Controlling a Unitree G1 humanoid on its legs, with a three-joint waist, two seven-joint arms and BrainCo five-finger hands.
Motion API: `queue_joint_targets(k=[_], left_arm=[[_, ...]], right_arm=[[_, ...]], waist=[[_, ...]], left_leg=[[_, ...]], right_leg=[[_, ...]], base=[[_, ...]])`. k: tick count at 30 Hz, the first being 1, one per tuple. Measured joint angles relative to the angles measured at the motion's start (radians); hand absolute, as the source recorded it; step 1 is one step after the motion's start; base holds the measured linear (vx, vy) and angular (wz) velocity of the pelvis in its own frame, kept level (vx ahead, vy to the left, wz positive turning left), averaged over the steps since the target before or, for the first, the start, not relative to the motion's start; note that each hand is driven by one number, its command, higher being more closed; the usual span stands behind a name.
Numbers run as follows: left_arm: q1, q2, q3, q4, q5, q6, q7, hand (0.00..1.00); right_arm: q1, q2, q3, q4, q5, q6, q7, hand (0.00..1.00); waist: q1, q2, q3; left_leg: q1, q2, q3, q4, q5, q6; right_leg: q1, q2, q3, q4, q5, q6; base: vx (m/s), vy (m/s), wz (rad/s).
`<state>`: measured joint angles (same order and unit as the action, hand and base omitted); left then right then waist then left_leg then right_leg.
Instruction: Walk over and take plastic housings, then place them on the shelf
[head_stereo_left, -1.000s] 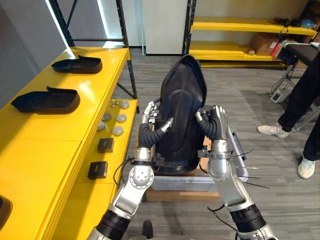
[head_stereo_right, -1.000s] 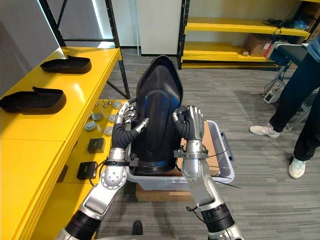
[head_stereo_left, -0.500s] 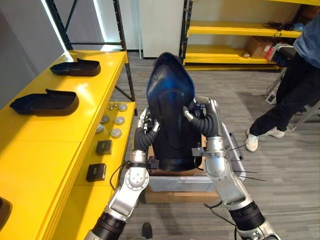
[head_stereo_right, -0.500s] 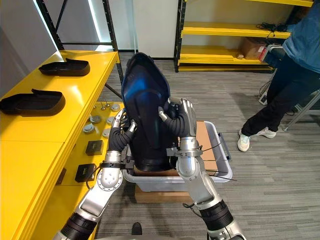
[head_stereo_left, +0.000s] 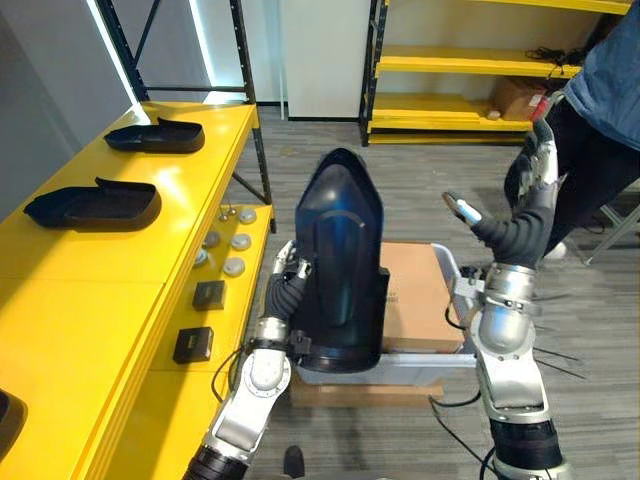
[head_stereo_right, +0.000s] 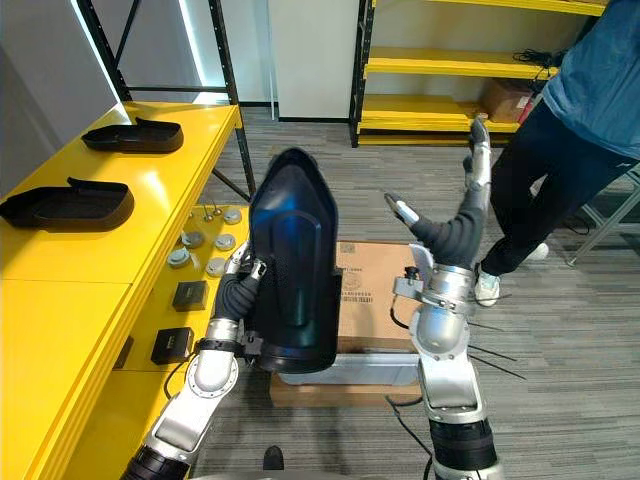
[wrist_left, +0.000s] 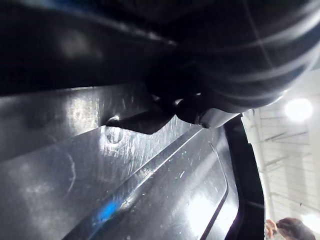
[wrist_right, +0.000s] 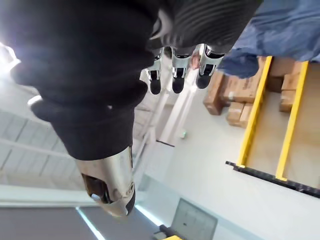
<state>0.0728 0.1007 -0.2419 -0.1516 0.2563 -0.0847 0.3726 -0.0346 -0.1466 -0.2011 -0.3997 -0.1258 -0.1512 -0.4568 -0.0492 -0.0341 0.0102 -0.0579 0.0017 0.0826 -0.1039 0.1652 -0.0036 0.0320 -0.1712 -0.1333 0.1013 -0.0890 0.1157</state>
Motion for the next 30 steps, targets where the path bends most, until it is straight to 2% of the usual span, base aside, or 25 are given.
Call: queue_joint_targets(k=[3,5,7,11,14,17,20,24,27,30], left_arm=[[0.038,0.0,0.035,0.0,-0.001,0.0,0.0,1.0],[0.062,0.0,0.064,-0.014,-0.002,0.0,0.0,1.0],[0.072,0.0,0.075,-0.029,-0.007,0.0,0.0,1.0],[0.095,-0.004,0.098,-0.078,-0.008,-0.004,-0.001,1.0],[0.132,-0.023,0.108,-0.094,-0.009,-0.023,-0.003,1.0],[0.15,-0.025,0.106,-0.095,-0.009,-0.031,-0.003,1.0],[0.153,-0.026,0.097,-0.112,-0.009,-0.038,-0.003,1.0],[0.156,-0.027,0.079,-0.134,-0.011,-0.055,-0.004,1.0],[0.162,-0.028,0.072,-0.135,-0.011,-0.057,-0.004,1.0],[0.184,-0.038,0.053,-0.136,-0.024,-0.057,-0.004,1.0]], right_arm=[[0.064,0.002,-0.112,0.034,0.049,-0.008,-0.011,0.0],[0.136,0.001,-0.169,0.136,0.086,-0.014,-0.008,0.0],[0.192,0.001,-0.193,0.215,0.107,-0.013,0.007,0.0],[0.3,0.015,-0.196,0.508,0.168,0.001,0.083,0.0],[0.346,0.057,-0.205,0.772,0.209,0.006,0.157,0.0],[0.359,0.078,-0.187,1.005,0.235,0.011,0.207,0.0],[0.366,0.11,-0.168,1.146,0.241,0.023,0.245,0.0],[0.375,0.132,-0.132,1.223,0.246,0.038,0.266,0.0],[0.372,0.138,-0.106,1.247,0.245,0.044,0.266,0.0],[0.377,0.142,-0.067,1.252,0.24,0.045,0.265,0.0]], waist=[[-0.01,0.0,0.0],[-0.024,0.0,0.0],[-0.026,0.001,0.0],[-0.038,0.012,0.0],[-0.046,0.033,0.001],[-0.043,0.036,0.002],[-0.038,0.035,0.002],[-0.016,0.02,0.011],[-0.015,0.004,0.018],[0.006,-0.012,0.027]], left_leg=[[0.0,0.0,0.0,0.0,0.0,0.0],[-0.001,0.0,0.0,0.0,0.0,0.0],[-0.002,0.0,-0.001,0.0,0.0,0.0],[-0.008,0.0,-0.005,0.0,-0.006,-0.004],[-0.011,-0.001,-0.011,0.0,-0.006,-0.004],[-0.011,0.0,-0.015,0.0,-0.007,-0.003],[-0.011,-0.001,-0.019,0.0,-0.009,-0.001],[-0.006,-0.007,-0.035,0.0,-0.009,0.0],[-0.012,-0.02,-0.082,0.0,-0.009,0.0],[-0.033,-0.039,-0.177,0.005,0.01,-0.015]], right_leg=[[0.0,0.0,0.0,-0.001,0.0,0.0],[0.0,0.0,-0.001,-0.002,0.0,0.0],[-0.001,0.0,-0.001,-0.002,-0.001,0.0],[-0.003,0.001,-0.007,-0.002,-0.001,0.0],[-0.003,0.0,-0.013,-0.001,-0.003,0.0],[-0.001,0.001,-0.016,0.002,-0.006,0.001],[0.004,0.001,-0.025,0.003,-0.009,0.002],[0.019,-0.004,-0.037,0.021,-0.028,0.009],[0.034,-0.01,-0.085,0.058,-0.063,0.011],[0.042,-0.021,-0.172,0.116,-0.102,0.007]], base=[[0.0,0.0,0.0],[0.0,0.0,0.0],[0.0,0.0,0.0],[0.01,-0.01,0.04],[0.01,-0.009,0.05],[0.01,-0.008,0.04],[0.01,-0.01,0.08],[0.03,-0.015,0.17],[-0.01,-0.035,0.54],[0.05,-0.092,1.03]])
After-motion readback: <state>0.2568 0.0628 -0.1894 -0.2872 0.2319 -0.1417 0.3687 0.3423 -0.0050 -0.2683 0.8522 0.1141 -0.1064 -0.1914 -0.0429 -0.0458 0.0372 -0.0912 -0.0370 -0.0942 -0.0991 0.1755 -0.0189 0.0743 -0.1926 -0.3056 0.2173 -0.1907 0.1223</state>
